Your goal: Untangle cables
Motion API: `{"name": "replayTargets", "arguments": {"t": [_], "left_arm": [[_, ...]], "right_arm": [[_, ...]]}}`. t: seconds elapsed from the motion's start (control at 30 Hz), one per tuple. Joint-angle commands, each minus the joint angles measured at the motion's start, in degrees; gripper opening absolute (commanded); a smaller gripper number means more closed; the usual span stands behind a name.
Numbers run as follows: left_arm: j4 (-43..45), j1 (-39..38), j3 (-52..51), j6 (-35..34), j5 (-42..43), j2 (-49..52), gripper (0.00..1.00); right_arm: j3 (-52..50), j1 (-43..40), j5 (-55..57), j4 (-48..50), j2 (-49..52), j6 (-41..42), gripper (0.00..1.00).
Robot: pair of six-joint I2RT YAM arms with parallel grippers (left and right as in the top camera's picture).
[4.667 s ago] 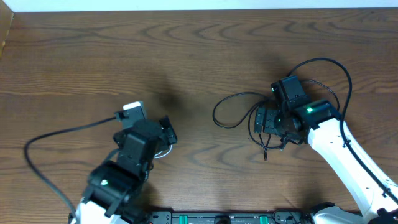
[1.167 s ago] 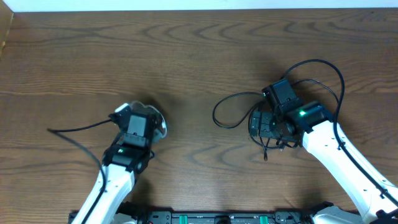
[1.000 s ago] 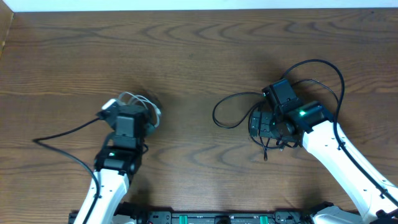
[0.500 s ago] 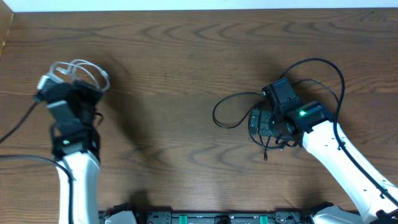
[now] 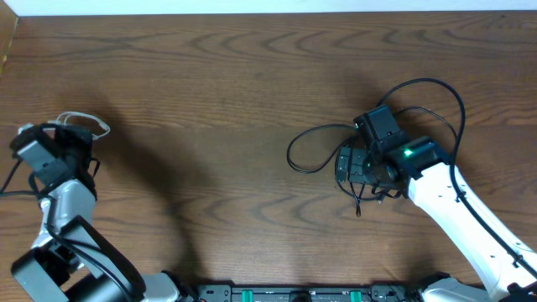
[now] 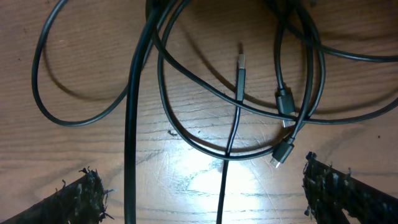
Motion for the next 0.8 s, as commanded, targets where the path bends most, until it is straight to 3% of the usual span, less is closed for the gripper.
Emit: {"name": "replayTargets", "arguments": {"t": [0.0, 0.5, 0.77], "left_arm": [[0.4, 3.2, 0.6, -4.5, 2.1, 1.8, 0.08], [-5.2, 19.0, 0.5, -5.3, 2.2, 3.0, 0.08], [-2.1, 19.1, 0.3, -1.7, 5.8, 3.9, 0.08]], "right_arm": [[0.2, 0.3, 0.9, 0.0, 0.0, 0.6, 0.99], [0.2, 0.3, 0.8, 0.4, 0.0, 0.6, 0.99], [0.2, 0.3, 0.8, 1.9, 0.0, 0.6, 0.99]]}}
